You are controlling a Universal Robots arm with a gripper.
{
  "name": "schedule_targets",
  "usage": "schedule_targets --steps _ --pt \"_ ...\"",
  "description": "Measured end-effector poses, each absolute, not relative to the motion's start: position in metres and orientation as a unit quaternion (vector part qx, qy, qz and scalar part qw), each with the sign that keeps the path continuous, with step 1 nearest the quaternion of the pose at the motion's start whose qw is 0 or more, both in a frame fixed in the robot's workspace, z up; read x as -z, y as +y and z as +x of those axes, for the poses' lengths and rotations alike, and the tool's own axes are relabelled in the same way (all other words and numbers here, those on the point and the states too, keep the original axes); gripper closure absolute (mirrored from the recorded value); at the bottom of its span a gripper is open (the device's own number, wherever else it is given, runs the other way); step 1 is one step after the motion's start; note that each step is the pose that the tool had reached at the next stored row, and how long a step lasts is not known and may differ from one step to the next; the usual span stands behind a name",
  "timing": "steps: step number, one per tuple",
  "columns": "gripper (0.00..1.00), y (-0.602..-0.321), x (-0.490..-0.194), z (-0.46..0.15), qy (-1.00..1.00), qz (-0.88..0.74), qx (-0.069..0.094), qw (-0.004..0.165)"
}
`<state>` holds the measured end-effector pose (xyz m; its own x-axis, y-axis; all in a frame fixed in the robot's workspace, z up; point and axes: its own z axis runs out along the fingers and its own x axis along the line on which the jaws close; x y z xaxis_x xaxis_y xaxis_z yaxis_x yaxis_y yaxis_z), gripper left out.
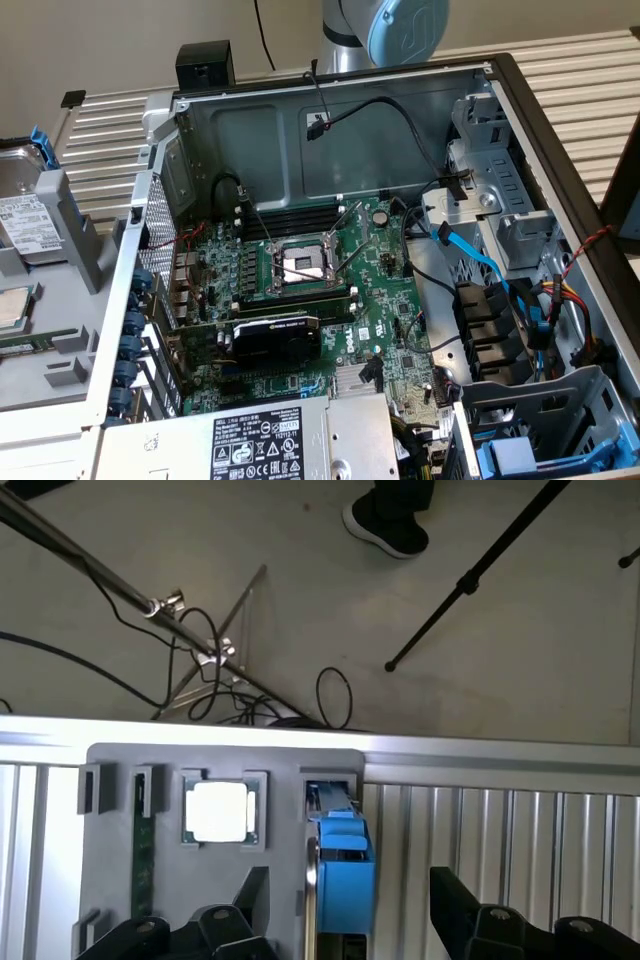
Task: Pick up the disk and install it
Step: 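Pick up the disk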
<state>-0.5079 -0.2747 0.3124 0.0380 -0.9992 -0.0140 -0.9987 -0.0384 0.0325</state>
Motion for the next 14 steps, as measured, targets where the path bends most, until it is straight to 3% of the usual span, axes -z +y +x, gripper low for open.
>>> schedule_targets --steps 14 --pt "0.26 -0.28 -0.29 -0.506 -0.693 0.72 0.015 0.006"
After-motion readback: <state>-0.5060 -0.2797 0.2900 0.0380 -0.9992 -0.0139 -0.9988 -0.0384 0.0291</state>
